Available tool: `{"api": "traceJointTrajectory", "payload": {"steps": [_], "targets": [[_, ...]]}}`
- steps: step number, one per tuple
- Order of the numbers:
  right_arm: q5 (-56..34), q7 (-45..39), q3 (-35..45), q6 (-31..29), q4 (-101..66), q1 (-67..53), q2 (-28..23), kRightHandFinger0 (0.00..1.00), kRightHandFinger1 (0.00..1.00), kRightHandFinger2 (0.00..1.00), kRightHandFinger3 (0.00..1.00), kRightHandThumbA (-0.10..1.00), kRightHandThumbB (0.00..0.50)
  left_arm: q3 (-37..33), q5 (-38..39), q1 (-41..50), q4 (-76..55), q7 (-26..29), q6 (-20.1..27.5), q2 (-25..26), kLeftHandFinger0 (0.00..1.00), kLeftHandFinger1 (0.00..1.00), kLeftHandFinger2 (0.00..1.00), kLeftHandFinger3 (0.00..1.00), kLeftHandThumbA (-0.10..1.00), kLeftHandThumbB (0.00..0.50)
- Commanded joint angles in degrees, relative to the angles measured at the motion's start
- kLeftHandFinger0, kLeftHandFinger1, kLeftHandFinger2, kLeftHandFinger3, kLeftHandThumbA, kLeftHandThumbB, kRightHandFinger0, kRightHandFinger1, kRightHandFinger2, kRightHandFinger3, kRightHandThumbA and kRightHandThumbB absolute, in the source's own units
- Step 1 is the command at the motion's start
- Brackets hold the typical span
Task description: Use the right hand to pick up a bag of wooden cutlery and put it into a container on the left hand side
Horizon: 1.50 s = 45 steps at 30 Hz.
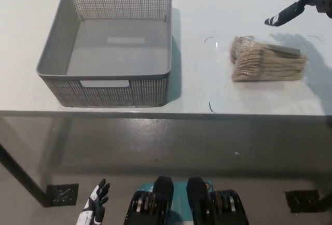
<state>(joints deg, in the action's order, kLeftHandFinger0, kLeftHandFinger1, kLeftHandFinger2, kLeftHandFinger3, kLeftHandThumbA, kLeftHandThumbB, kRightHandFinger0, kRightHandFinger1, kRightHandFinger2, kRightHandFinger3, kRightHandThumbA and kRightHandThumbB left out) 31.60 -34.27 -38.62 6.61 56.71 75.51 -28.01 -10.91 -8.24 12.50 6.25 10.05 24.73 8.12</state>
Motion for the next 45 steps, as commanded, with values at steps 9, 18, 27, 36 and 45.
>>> {"api": "traceJointTrajectory", "payload": {"steps": [9,18,27,36,45], "targets": [[-0.32,-11.53,1.45,-3.34,0.31,5.05,-1.72,1.00,1.00,1.00,1.00,0.68,0.500,-0.70,-0.54,-1.26,-0.37,-0.40,2.20,1.46,1.00,1.00,1.00,1.00,1.00,0.152],[2.02,-14.56,0.16,-3.61,-0.19,3.50,-0.87,1.00,1.00,1.00,1.00,0.64,0.500,-0.87,-0.69,-1.79,-0.11,-0.17,2.20,1.85,1.00,1.00,1.00,1.00,1.00,0.152],[4.39,-11.22,-2.21,-7.80,6.17,-0.14,1.99,1.00,1.00,1.00,1.00,0.63,0.500,-1.24,-0.52,-2.16,0.15,-0.06,2.20,2.30,1.00,1.00,1.00,1.00,1.00,0.159],[5.19,-6.13,-3.20,-10.53,15.41,-6.18,6.76,1.00,1.00,1.00,1.00,0.60,0.500,-1.60,-0.31,-2.14,0.40,-0.14,2.20,2.89,1.00,1.00,1.00,1.00,1.00,0.181],[5.38,-2.45,-3.03,-12.85,19.89,-9.24,9.24,1.00,1.00,1.00,1.00,0.61,0.500,-1.79,0.64,-4.21,1.00,-1.74,2.20,3.35,1.00,1.00,0.95,1.00,1.00,0.176]]}}
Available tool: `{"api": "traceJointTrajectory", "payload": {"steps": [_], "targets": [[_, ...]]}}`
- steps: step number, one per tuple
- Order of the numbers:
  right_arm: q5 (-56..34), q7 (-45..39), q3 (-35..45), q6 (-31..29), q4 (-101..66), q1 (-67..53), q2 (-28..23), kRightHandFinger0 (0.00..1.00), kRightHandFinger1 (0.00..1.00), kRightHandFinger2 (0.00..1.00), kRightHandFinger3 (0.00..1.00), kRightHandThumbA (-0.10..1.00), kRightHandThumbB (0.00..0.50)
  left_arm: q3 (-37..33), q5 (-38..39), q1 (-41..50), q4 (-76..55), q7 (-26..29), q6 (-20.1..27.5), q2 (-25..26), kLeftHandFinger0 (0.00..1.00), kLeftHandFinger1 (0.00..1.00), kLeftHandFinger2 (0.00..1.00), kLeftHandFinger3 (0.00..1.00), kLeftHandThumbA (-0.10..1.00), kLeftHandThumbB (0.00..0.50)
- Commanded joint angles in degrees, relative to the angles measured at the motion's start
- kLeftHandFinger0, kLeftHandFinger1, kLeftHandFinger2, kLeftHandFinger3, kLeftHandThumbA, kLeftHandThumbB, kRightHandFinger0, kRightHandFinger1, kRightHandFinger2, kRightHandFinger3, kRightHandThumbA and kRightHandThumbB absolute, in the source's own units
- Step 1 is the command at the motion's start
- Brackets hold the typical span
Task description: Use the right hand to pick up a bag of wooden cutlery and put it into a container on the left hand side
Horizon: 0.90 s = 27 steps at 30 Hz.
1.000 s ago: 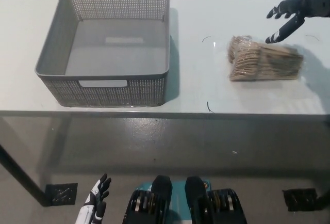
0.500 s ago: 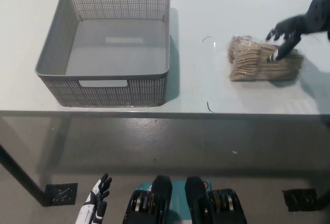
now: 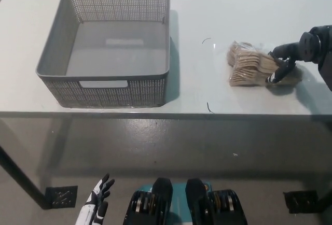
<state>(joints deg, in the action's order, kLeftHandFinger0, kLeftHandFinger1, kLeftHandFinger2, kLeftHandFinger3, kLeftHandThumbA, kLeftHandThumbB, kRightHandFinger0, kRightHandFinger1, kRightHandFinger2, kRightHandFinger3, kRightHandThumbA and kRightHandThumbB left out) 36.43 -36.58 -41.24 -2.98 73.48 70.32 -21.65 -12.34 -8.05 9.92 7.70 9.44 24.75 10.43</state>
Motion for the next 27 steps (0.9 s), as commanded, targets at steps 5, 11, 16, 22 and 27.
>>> {"api": "traceJointTrajectory", "payload": {"steps": [5,11,16,22,27], "targets": [[-0.10,1.35,0.53,-3.46,3.68,-4.37,3.26,1.00,1.00,1.00,1.00,0.54,0.500,-0.45,0.88,-2.28,0.10,-1.43,2.18,0.90,1.00,1.00,0.94,1.00,1.00,0.186],[-1.42,18.30,4.89,-5.74,1.43,-7.15,3.19,0.68,0.77,0.85,0.84,-0.06,0.322,-0.53,1.11,-2.59,0.19,-2.02,2.18,0.87,1.00,1.00,0.93,1.00,0.99,0.191],[-2.28,32.92,8.88,-12.27,0.15,-8.18,2.18,0.02,0.52,0.93,0.96,-0.10,0.090,-0.38,0.65,-3.21,0.35,-2.29,2.18,0.78,1.00,1.00,0.89,1.00,0.99,0.196],[-4.18,38.63,13.20,-15.90,-0.11,-7.09,1.64,0.17,0.65,0.96,1.00,-0.10,0.086,-0.29,0.19,-3.44,0.31,-2.31,2.18,0.55,1.00,0.96,0.86,1.00,0.98,0.190],[-6.32,40.87,17.32,-16.53,0.28,-5.92,2.07,0.22,0.70,1.00,1.00,-0.10,0.083,-0.53,-0.23,-3.76,0.51,-2.01,2.18,0.88,1.00,0.92,0.82,1.00,1.00,0.182]]}}
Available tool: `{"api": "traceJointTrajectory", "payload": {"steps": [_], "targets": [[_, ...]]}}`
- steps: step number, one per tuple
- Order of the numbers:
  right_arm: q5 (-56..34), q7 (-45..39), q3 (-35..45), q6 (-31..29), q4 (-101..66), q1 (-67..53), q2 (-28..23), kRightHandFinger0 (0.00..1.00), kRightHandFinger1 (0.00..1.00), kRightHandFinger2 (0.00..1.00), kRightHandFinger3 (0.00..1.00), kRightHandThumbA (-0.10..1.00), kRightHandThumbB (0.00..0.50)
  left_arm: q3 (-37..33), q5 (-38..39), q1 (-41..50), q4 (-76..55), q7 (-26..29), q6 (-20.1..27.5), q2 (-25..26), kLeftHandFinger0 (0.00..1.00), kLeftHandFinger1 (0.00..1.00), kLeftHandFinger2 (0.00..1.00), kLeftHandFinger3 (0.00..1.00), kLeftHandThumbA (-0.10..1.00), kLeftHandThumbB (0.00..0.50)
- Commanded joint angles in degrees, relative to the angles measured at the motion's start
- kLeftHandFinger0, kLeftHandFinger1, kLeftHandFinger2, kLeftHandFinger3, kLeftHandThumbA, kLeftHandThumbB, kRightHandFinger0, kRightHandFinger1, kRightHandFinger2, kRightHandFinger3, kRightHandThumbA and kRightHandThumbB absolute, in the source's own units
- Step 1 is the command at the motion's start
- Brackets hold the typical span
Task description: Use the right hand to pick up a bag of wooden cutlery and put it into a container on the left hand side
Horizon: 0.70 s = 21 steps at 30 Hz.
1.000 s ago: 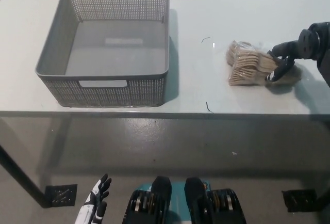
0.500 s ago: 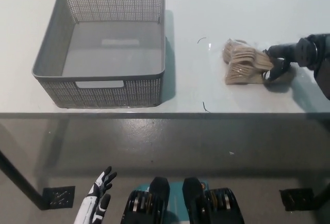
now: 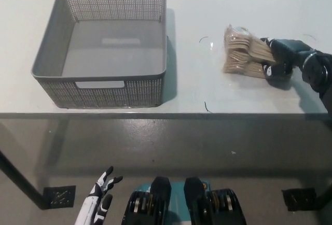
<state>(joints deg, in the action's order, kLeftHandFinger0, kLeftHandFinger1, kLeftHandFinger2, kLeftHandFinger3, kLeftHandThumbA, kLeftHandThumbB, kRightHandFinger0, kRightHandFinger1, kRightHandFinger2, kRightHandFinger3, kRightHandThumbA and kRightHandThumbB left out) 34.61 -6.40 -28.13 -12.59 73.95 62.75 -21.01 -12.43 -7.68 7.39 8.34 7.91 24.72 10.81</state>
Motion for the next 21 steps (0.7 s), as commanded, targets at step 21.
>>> {"api": "traceJointTrajectory", "payload": {"steps": [21], "targets": [[-17.29,5.79,25.05,-0.65,-10.22,12.43,8.46,0.13,0.55,0.88,0.85,-0.10,0.135,-1.16,-0.01,-0.77,0.68,-1.56,2.21,0.79,0.95,0.77,0.70,1.00,0.95,0.163]]}}
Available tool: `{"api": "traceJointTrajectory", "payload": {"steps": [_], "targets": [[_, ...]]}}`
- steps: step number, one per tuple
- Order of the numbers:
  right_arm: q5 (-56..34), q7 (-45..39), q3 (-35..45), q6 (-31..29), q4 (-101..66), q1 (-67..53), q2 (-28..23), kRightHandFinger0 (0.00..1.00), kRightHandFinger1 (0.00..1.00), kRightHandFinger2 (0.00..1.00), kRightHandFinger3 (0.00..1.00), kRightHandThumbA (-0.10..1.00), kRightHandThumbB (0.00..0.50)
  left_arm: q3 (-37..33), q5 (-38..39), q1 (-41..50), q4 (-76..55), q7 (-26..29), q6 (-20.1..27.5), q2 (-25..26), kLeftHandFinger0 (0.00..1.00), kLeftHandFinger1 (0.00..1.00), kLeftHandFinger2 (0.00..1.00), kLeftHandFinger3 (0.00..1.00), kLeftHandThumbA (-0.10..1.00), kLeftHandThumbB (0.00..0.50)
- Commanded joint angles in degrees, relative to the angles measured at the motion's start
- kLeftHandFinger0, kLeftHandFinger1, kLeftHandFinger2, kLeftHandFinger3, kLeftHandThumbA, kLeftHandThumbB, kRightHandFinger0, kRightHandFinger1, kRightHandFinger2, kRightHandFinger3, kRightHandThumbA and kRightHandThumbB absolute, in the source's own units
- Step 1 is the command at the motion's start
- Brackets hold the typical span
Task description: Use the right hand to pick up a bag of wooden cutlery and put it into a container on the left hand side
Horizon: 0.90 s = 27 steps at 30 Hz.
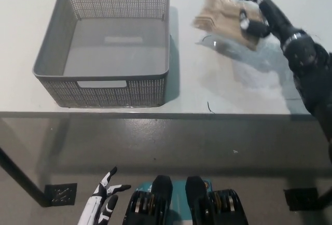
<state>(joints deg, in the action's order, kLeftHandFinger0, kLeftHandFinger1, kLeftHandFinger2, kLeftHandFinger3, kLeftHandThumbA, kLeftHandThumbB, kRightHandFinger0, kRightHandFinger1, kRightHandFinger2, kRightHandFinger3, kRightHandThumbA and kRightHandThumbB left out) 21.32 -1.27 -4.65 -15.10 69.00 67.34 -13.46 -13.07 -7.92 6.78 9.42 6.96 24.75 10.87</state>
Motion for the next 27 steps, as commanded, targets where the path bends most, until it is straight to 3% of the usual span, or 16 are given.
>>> {"api": "traceJointTrajectory", "payload": {"steps": [1,4,6,8,13,15,16,17,18,19,21,22,23,24,25,27], "targets": [[-4.12,0.42,1.59,2.11,-6.04,8.23,1.28,0.12,0.54,0.88,0.86,-0.10,0.142,-0.58,0.13,-0.22,-0.29,-0.62,2.18,0.77,0.95,0.78,0.70,1.00,0.95,0.162],[-4.65,-0.29,1.47,1.16,-7.21,9.53,2.75,0.07,0.52,0.89,0.91,-0.10,0.136,-0.72,0.30,-0.29,-0.14,-0.91,2.18,0.65,0.92,0.76,0.71,1.00,0.95,0.158],[-4.83,-0.58,1.13,1.07,-7.57,10.77,4.24,0.09,0.56,0.93,0.90,-0.10,0.143,-0.93,0.44,-0.31,0.08,-0.95,2.18,0.56,0.92,0.76,0.72,1.00,0.95,0.148],[-4.90,-0.49,0.72,1.25,-7.85,11.57,5.63,0.03,0.47,0.81,0.82,-0.10,0.162,-1.26,0.79,0.01,0.17,-0.99,2.18,0.54,0.91,0.76,0.72,1.00,0.95,0.148],[-4.62,0.09,0.14,0.77,-8.98,12.03,7.55,0.00,0.37,0.70,0.76,-0.10,0.156,-1.56,0.66,0.73,-0.42,-1.29,2.18,1.16,0.97,0.77,0.72,1.00,0.94,0.131],[-4.93,-0.14,0.37,1.75,-9.59,12.39,8.02,0.00,0.38,0.74,0.78,-0.10,0.154,-1.60,0.62,0.79,-0.63,-1.57,2.18,1.42,0.98,0.77,0.72,1.00,0.94,0.125],[-4.18,0.31,0.02,3.84,-10.77,12.66,8.52,0.07,0.49,0.85,0.84,-0.10,0.160,-1.70,0.48,0.77,-0.41,-1.50,2.18,1.32,0.94,0.77,0.72,1.00,0.94,0.136],[-3.82,0.54,-0.19,4.57,-11.07,12.73,8.68,0.12,0.49,0.78,0.84,-0.10,0.159,-1.75,0.48,0.76,-0.21,-1.45,2.18,1.17,0.92,0.77,0.72,1.00,0.94,0.133],[-3.64,0.77,-0.36,4.99,-11.21,12.84,9.16,0.08,0.43,0.74,0.83,-0.10,0.162,-2.04,-0.01,0.76,-0.08,-1.15,2.18,1.17,0.91,0.76,0.72,1.00,0.96,0.134],[-4.01,0.76,-0.32,4.85,-11.37,12.86,10.02,0.02,0.41,0.76,0.86,-0.10,0.158,-2.11,-0.17,0.85,-0.11,-1.26,2.18,1.13,0.91,0.76,0.72,1.00,0.96,0.137],[-4.60,0.61,-0.31,4.15,-11.41,12.41,11.43,0.06,0.52,0.92,0.96,-0.10,0.143,-2.49,-0.06,1.03,0.06,-1.38,2.18,1.07,0.91,0.76,0.71,1.00,0.95,0.131],[-4.65,0.60,-0.36,4.24,-11.52,12.36,11.73,0.07,0.53,0.93,0.97,-0.10,0.152,-2.53,-0.02,1.02,0.09,-1.37,2.18,1.09,0.91,0.76,0.71,1.00,0.95,0.131],[-4.54,0.03,-0.95,3.24,-11.21,11.59,12.50,0.14,0.63,1.00,1.00,-0.10,0.186,-3.04,-0.21,1.10,0.41,-1.26,2.18,0.96,0.93,0.76,0.71,1.00,0.95,0.131],[-4.37,-0.06,-1.16,3.19,-11.51,11.13,12.52,0.19,0.65,0.96,0.93,-0.10,0.187,-3.23,-0.21,1.19,0.48,-1.34,2.18,0.93,0.93,0.76,0.71,1.00,0.95,0.131],[-3.64,-1.74,-2.31,3.47,-10.86,10.99,12.47,0.58,0.97,1.00,1.00,0.33,0.347,-3.42,-0.14,1.08,0.55,-1.33,2.18,0.86,0.95,0.76,0.71,1.00,0.94,0.130],[-3.30,-5.60,-4.05,5.06,-11.66,10.36,12.01,0.91,1.00,1.00,1.00,0.55,0.391,-3.70,-0.09,0.95,0.62,-1.41,2.18,0.88,0.95,0.75,0.71,1.00,0.95,0.133]]}}
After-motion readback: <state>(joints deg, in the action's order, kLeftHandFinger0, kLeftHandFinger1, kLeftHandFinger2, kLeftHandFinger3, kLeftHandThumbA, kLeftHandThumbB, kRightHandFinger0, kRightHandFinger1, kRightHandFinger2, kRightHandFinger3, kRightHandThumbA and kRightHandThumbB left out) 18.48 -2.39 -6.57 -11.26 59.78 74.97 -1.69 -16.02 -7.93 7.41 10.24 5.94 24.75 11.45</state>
